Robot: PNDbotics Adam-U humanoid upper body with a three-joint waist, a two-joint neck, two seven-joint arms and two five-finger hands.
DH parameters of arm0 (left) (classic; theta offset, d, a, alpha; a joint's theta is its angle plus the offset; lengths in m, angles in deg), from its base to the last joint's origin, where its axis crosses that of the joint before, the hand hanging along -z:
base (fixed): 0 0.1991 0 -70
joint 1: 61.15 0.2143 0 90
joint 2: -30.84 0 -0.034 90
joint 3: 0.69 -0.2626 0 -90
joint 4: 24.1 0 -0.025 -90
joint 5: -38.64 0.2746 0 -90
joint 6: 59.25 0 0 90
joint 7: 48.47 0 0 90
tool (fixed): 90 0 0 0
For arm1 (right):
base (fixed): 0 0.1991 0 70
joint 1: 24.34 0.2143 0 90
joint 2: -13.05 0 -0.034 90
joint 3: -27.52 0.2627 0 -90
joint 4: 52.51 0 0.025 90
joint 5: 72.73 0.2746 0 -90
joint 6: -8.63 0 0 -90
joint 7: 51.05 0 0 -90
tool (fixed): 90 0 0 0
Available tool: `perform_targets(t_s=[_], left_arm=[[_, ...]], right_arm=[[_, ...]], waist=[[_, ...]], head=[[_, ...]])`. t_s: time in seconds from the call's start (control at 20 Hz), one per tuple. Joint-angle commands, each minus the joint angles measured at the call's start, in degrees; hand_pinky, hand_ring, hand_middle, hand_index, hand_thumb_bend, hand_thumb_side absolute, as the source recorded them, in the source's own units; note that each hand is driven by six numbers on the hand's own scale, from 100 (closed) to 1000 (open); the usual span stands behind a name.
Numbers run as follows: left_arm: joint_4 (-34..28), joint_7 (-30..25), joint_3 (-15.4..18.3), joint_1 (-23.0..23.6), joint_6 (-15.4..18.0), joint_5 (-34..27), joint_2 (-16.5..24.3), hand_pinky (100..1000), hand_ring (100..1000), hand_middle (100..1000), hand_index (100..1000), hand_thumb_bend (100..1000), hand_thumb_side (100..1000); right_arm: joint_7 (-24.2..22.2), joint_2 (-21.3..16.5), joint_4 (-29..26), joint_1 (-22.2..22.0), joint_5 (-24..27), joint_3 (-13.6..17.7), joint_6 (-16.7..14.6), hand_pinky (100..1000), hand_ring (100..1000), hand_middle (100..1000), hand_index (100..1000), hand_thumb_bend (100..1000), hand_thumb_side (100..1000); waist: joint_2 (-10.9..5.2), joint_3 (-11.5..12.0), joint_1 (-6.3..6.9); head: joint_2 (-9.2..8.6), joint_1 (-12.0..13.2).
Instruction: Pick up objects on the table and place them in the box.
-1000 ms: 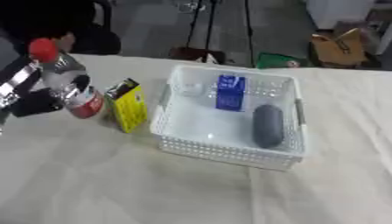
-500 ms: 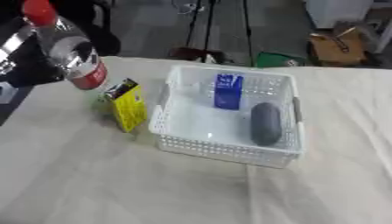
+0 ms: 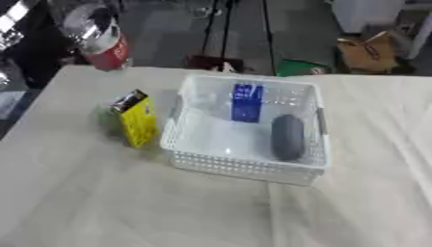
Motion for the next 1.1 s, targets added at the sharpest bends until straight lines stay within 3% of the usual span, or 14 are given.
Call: perform_targets(t_s=[0.05,0.65,1.1], left_arm=[[1.5,-1.2,-0.9,-3.2,0.0,-0.5,0.2,762,688,650,634,125,563],[10.8,-5.5,-6.0,-11.4,1.5,2.2,-6.5,772,697,658,632,107,570],[16.7,-5.9,-7.8,-15.0,2.8,4.2,-11.1,779,701,663,631,103,576]], right_arm=[[-0.1,-1.3,-1.0,0.4,0.4,-0.2,-0.3,806,783,646,825,100,1000],[-0.5,-0.8,-1.0,0.7,1.0,-0.8,-0.6,805,783,644,824,100,1000],[-0.7,-0.6,-1.0,0.8,1.3,-1.0,-0.7,805,783,644,825,100,1000]], waist=[[-1.15,-0.2,0.23],[-1.51,-1.4,0.51],[-1.58,-2.4,0.73]], head=[[0.49,0.0],[0.34,0.9],[0.39,0.6]])
